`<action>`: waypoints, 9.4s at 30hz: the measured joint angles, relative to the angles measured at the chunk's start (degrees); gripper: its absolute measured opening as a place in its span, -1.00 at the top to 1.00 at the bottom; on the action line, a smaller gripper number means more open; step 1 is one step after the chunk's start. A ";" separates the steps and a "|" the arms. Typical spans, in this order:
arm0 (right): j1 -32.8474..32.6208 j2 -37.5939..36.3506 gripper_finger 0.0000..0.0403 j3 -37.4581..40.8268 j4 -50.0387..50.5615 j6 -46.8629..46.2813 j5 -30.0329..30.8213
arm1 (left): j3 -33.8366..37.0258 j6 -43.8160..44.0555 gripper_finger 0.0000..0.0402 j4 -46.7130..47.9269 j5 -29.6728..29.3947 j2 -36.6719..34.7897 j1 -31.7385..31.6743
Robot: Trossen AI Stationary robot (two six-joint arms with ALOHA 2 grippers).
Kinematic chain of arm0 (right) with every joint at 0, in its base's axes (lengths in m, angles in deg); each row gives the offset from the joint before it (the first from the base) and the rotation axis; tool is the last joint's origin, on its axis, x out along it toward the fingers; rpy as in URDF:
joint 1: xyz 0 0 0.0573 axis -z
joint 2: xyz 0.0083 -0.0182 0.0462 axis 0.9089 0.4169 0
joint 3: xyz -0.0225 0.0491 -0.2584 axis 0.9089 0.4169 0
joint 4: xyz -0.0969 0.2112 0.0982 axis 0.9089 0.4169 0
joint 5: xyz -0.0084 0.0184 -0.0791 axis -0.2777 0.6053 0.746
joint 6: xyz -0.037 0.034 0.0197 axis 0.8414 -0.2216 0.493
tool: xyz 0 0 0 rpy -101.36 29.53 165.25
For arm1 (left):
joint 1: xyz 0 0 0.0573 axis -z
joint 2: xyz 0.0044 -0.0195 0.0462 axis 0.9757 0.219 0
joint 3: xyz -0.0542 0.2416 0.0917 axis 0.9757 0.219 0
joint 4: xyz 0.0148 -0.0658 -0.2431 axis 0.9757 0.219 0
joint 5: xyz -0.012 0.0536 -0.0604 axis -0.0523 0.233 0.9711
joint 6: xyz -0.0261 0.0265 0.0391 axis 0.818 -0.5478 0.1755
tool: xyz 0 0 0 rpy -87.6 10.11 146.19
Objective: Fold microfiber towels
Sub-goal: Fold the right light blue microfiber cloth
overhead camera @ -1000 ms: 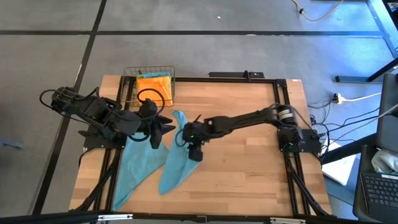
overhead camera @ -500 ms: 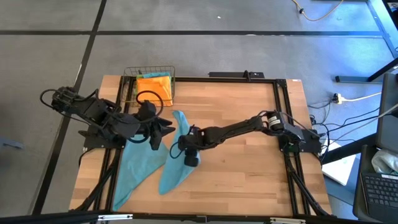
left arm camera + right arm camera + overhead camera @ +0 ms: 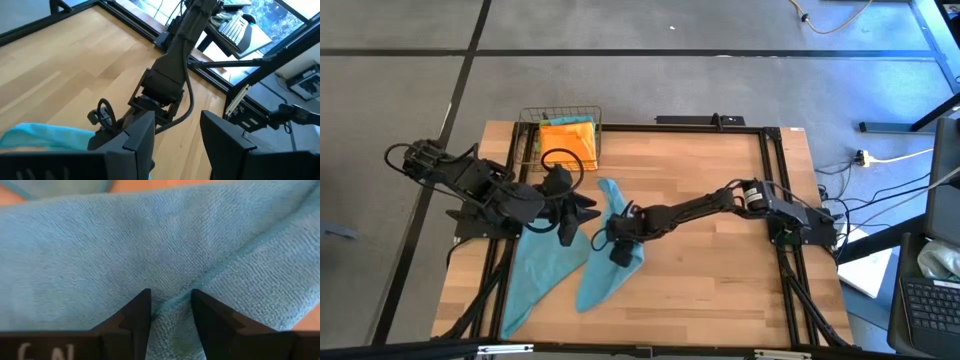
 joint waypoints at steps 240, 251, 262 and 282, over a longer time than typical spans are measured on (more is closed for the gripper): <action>11.73 -31.36 0.94 -34.42 44.49 40.94 -22.08 | 0.00 -45.63 0.01 -36.42 -10.67 15.65 -20.89; 11.67 -31.63 0.94 -34.42 44.55 43.70 -22.58 | -0.07 -41.82 0.01 -36.36 -9.70 16.17 -19.66; 11.80 -31.63 0.94 -34.42 49.08 46.43 -24.09 | -0.07 -40.37 0.01 -37.60 0.04 16.17 -17.21; 11.82 -34.62 0.94 -34.45 44.88 46.41 -27.07 | 0.00 -35.39 0.01 -26.65 13.69 16.87 -19.12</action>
